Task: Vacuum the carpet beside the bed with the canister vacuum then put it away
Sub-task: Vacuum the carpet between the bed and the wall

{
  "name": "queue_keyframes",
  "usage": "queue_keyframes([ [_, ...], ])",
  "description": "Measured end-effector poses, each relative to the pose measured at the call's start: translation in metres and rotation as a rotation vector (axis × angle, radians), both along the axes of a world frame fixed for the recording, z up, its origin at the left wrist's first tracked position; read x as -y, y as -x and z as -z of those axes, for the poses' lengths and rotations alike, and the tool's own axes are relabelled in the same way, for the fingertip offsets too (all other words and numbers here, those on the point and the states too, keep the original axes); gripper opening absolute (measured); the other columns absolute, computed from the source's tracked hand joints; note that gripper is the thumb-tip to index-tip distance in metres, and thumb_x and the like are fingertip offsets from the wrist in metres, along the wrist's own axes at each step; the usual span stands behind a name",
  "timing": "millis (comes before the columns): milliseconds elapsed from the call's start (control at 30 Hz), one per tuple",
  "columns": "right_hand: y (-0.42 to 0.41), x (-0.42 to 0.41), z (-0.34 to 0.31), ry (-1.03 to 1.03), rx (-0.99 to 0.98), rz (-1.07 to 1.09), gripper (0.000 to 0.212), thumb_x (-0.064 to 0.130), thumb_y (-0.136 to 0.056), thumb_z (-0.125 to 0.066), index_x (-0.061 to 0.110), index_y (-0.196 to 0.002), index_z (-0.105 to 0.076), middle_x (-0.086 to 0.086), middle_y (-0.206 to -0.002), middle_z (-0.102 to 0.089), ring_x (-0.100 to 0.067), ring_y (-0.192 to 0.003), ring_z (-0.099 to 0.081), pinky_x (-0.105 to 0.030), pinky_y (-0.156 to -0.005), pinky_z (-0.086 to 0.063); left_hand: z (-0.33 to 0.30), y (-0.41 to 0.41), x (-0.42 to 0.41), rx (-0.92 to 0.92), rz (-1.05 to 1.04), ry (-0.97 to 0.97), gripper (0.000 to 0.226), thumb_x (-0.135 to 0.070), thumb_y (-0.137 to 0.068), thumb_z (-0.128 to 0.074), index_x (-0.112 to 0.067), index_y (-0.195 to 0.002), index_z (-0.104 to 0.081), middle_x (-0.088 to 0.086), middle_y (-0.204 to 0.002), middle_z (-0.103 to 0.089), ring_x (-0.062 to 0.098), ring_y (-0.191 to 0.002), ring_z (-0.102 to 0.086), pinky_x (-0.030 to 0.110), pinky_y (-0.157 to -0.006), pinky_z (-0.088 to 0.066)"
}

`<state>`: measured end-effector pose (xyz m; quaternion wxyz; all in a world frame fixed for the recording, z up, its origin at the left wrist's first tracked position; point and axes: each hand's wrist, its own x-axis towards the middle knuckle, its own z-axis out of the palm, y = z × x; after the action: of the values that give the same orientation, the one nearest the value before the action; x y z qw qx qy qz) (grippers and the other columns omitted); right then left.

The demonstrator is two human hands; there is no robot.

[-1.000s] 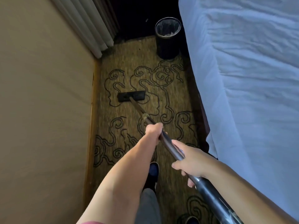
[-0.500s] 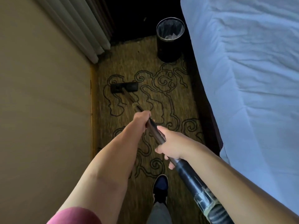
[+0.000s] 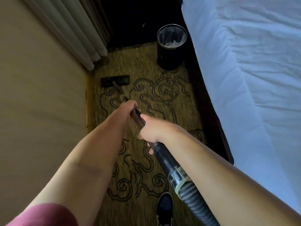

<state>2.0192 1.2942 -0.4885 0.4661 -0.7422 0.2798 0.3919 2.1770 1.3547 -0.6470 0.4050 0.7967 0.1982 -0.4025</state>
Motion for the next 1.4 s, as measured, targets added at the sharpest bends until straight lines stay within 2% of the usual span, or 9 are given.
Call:
queue_keyframes([
  [133, -0.016, 0.011, -0.014, 0.099, 0.057, -0.118, 0.068, 0.014, -0.101, -0.05, 0.019, -0.16, -0.016, -0.021, -0.13, -0.056, -0.037, -0.116, -0.062, -0.044, -0.098, -0.054, -0.009, -0.013, 0.009, -0.007, -0.018, 0.024, 0.008, -0.013, -0.09, -0.057, -0.006, -0.093, -0.058, 0.015, -0.101, -0.058, 0.026, -0.089, -0.057, 0.037, -0.079, -0.045],
  [333, 0.033, 0.035, -0.016, 0.141, 0.004, -0.179, 0.082, 0.015, -0.101, -0.049, 0.034, -0.162, 0.001, -0.019, -0.154, -0.04, -0.037, -0.128, -0.056, -0.046, -0.106, -0.049, -0.006, 0.031, 0.025, -0.16, -0.095, 0.143, 0.007, -0.011, -0.093, -0.052, -0.006, -0.091, -0.056, 0.011, -0.085, -0.057, 0.022, -0.071, -0.057, 0.035, -0.065, -0.052],
  [500, 0.099, 0.079, -0.036, 0.234, -0.043, -0.157, 0.08, 0.025, -0.101, -0.051, 0.044, -0.16, 0.0, -0.014, -0.119, -0.061, -0.032, -0.093, -0.069, -0.048, -0.088, -0.059, -0.02, 0.093, 0.076, -0.261, -0.039, 0.191, 0.007, -0.009, -0.094, -0.052, -0.006, -0.09, -0.057, 0.01, -0.083, -0.062, 0.021, -0.07, -0.062, 0.033, -0.054, -0.052],
  [700, 0.161, 0.098, -0.053, 0.245, -0.097, -0.097, 0.078, 0.025, -0.103, -0.049, 0.044, -0.159, 0.002, -0.015, -0.116, -0.065, -0.029, -0.076, -0.076, -0.045, -0.075, -0.065, -0.034, 0.159, 0.109, -0.307, -0.024, 0.243, 0.012, -0.006, -0.093, -0.052, -0.005, -0.104, -0.055, 0.012, -0.085, -0.062, 0.022, -0.068, -0.065, 0.027, -0.045, -0.053],
  [867, 0.189, 0.101, -0.065, 0.299, -0.105, -0.133, 0.08, 0.019, -0.103, -0.046, 0.04, -0.16, 0.006, -0.016, -0.107, -0.064, -0.026, -0.076, -0.071, -0.04, -0.078, -0.064, -0.048, 0.193, 0.121, -0.338, 0.013, 0.244, 0.011, -0.008, -0.092, -0.052, -0.007, -0.102, -0.057, 0.011, -0.085, -0.064, 0.022, -0.068, -0.067, 0.024, -0.041, -0.052],
  [1000, 0.252, 0.1, -0.089, 0.324, -0.146, -0.15, 0.081, 0.018, -0.103, -0.046, 0.039, -0.16, 0.008, -0.012, -0.096, -0.065, -0.02, -0.062, -0.06, -0.035, -0.064, -0.056, -0.064, 0.257, 0.131, -0.369, 0.029, 0.231, 0.004, -0.008, -0.091, -0.053, -0.007, -0.093, -0.057, 0.011, -0.083, -0.065, 0.022, -0.069, -0.067, 0.026, -0.04, -0.053],
  [1167, 0.287, 0.1, -0.097, 0.342, -0.144, -0.202, 0.082, 0.015, -0.103, -0.047, 0.033, -0.161, 0.009, -0.014, -0.096, -0.064, -0.021, -0.067, -0.057, -0.034, -0.064, -0.049, -0.072, 0.298, 0.13, -0.419, 0.026, 0.24, 0.006, -0.008, -0.09, -0.052, -0.007, -0.085, -0.055, 0.011, -0.079, -0.063, 0.022, -0.07, -0.065, 0.033, -0.056, -0.055],
  [1300, 0.356, 0.101, -0.117, 0.328, -0.137, -0.214, 0.079, 0.015, -0.103, -0.047, 0.032, -0.161, 0.003, -0.013, -0.093, -0.06, -0.02, -0.067, -0.055, -0.03, -0.059, -0.043, -0.09, 0.371, 0.131, -0.421, 0.05, 0.234, 0.008, -0.009, -0.092, -0.053, -0.006, -0.099, -0.058, 0.012, -0.093, -0.065, 0.023, -0.078, -0.068, 0.035, -0.058, -0.057],
  [1400, 0.402, 0.095, -0.119, 0.329, -0.163, -0.238, 0.081, 0.015, -0.102, -0.047, 0.032, -0.161, 0.006, -0.016, -0.106, -0.065, -0.021, -0.071, -0.057, -0.031, -0.065, -0.046, -0.092, 0.416, 0.126, -0.433, 0.049, 0.219, 0.015, -0.009, -0.092, -0.054, -0.007, -0.106, -0.059, 0.011, -0.101, -0.065, 0.022, -0.081, -0.069, 0.034, -0.058, -0.058],
])
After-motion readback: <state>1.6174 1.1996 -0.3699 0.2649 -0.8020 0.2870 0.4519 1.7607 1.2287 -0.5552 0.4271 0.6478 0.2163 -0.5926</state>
